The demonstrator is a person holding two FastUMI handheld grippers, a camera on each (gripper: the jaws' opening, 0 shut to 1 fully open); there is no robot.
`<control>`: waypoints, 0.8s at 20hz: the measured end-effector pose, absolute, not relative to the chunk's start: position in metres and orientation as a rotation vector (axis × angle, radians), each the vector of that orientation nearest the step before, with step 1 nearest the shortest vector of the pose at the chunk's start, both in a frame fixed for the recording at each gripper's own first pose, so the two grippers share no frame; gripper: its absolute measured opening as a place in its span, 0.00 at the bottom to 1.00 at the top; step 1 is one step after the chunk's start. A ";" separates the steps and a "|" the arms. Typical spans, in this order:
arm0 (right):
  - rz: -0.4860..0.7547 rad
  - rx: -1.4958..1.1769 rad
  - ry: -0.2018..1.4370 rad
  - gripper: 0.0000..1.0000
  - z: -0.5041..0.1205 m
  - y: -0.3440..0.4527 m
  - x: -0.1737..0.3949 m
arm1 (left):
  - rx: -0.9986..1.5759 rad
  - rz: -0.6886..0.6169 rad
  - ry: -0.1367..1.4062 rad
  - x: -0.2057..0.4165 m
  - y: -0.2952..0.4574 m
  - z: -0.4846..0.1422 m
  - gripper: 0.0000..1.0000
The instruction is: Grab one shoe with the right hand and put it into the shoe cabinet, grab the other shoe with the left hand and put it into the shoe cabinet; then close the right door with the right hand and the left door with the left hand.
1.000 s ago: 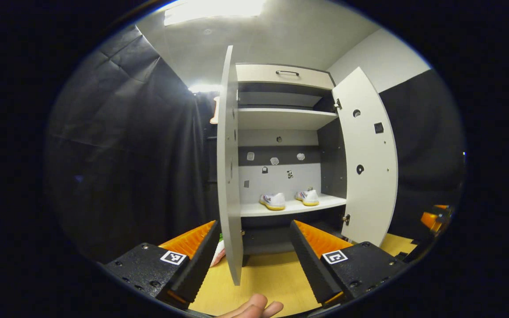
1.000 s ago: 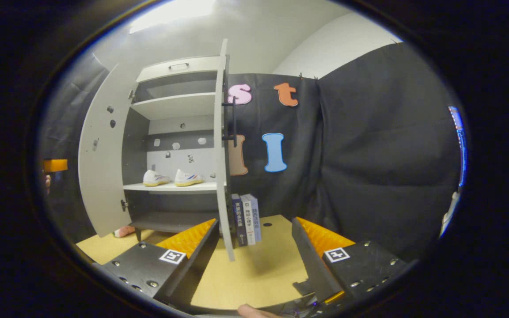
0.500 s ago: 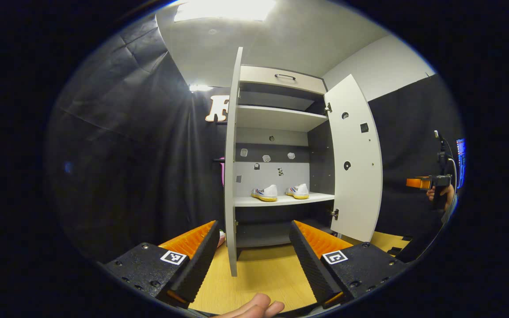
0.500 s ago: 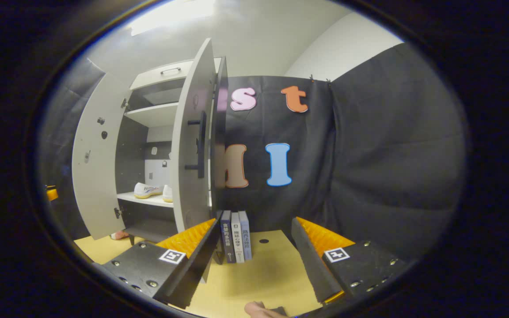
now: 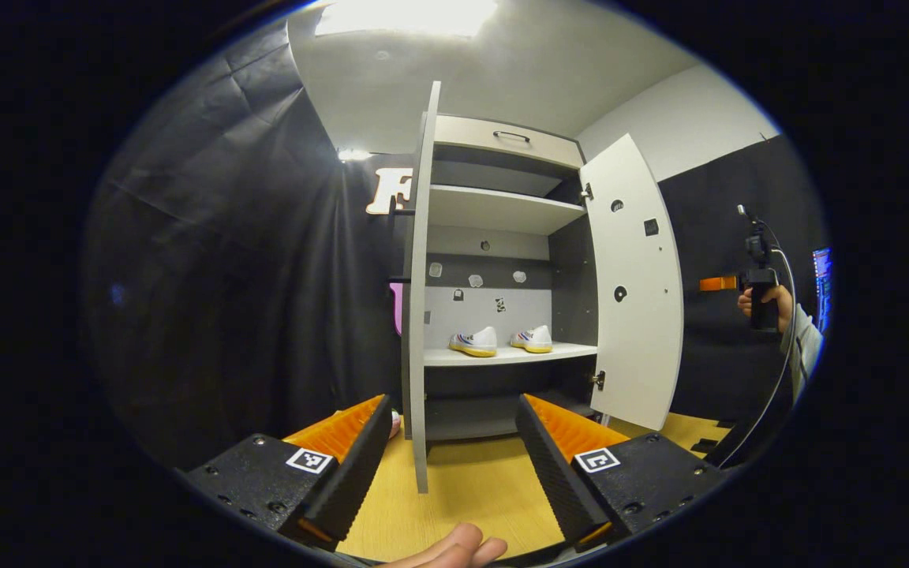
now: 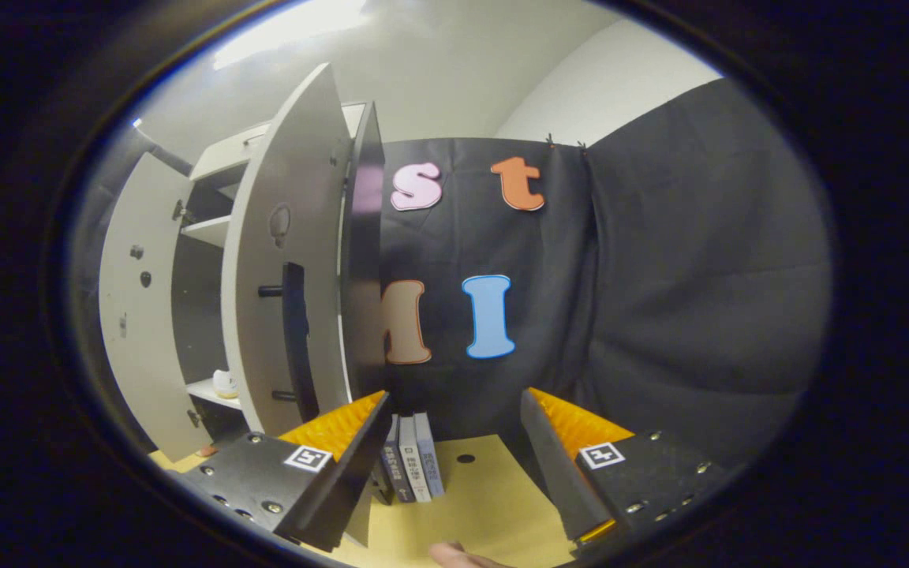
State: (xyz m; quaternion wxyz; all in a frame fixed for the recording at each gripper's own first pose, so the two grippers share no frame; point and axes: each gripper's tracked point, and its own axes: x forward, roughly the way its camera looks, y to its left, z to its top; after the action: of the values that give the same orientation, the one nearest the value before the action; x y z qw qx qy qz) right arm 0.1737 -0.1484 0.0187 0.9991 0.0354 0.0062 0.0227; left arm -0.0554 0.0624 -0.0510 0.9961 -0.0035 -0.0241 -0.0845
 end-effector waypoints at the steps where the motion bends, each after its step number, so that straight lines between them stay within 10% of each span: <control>1: 0.042 0.071 0.022 0.98 0.017 -0.141 0.180 | -0.003 -0.167 -0.039 -0.054 0.065 -0.054 0.96; 16: 0.066 -0.018 0.027 0.93 0.024 -0.065 0.201 | 0.021 -0.078 -0.029 -0.055 0.103 -0.062 0.96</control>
State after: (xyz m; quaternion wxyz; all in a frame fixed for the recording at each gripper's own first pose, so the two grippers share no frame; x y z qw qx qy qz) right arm 0.2011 -0.0646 0.0245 0.9993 -0.0091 0.0137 0.0328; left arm -0.0553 0.1033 -0.0618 0.9991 0.0103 -0.0147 -0.0388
